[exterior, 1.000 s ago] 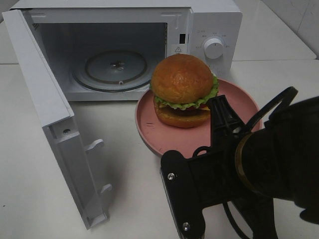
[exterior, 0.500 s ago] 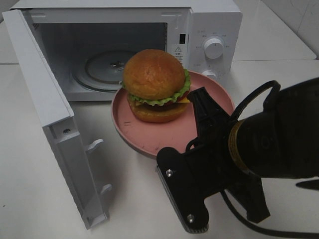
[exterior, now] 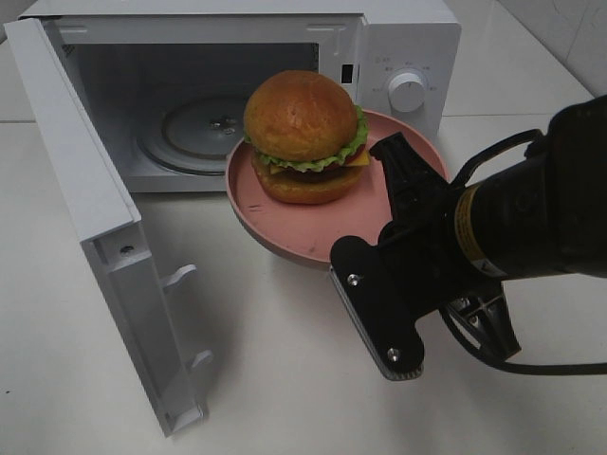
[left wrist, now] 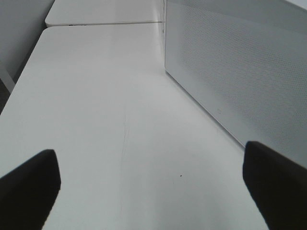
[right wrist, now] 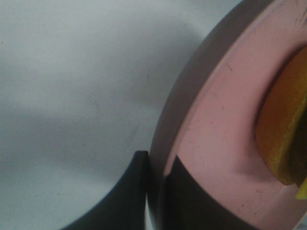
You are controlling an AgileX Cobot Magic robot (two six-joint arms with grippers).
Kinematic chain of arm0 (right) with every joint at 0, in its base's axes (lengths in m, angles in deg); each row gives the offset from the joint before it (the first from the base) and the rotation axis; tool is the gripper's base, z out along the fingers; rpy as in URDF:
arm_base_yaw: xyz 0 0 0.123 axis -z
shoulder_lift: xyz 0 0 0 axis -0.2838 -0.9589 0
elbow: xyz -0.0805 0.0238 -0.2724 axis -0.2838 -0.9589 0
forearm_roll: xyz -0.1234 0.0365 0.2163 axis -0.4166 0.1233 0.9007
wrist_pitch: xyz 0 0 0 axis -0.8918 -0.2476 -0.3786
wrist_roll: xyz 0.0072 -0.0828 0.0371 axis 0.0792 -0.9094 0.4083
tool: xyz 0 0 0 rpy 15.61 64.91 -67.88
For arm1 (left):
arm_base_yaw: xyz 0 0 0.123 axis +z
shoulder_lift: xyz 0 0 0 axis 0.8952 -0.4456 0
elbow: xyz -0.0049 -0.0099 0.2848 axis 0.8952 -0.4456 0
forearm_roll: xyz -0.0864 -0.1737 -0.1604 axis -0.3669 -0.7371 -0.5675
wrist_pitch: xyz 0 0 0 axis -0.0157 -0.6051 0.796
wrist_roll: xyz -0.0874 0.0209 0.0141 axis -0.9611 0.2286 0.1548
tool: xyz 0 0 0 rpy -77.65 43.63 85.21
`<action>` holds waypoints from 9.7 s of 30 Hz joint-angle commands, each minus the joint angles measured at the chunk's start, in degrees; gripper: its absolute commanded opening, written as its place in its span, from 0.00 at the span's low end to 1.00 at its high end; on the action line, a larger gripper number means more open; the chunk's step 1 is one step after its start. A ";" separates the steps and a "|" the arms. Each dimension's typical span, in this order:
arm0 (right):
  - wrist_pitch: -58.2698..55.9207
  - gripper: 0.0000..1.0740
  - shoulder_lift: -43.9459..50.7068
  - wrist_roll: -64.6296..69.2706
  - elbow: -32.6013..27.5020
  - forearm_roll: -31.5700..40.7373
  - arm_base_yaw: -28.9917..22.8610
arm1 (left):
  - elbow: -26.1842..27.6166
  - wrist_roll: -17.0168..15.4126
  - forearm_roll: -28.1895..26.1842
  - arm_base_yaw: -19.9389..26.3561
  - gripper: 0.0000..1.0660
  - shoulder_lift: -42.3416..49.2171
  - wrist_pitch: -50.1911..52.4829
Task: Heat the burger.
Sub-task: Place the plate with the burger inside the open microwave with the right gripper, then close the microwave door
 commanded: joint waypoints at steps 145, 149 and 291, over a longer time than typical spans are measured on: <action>-0.06 0.03 -39.82 -42.46 54.03 36.33 12.95 | -0.11 -0.11 -0.40 -0.34 0.92 1.09 0.17; -0.63 0.03 -41.60 -41.48 56.61 36.50 12.95 | -0.11 -0.11 -0.40 -0.34 0.92 1.09 0.17; -38.85 0.67 36.38 38.27 2.12 38.10 13.64 | -0.11 -0.11 -0.40 -0.34 0.92 1.09 0.17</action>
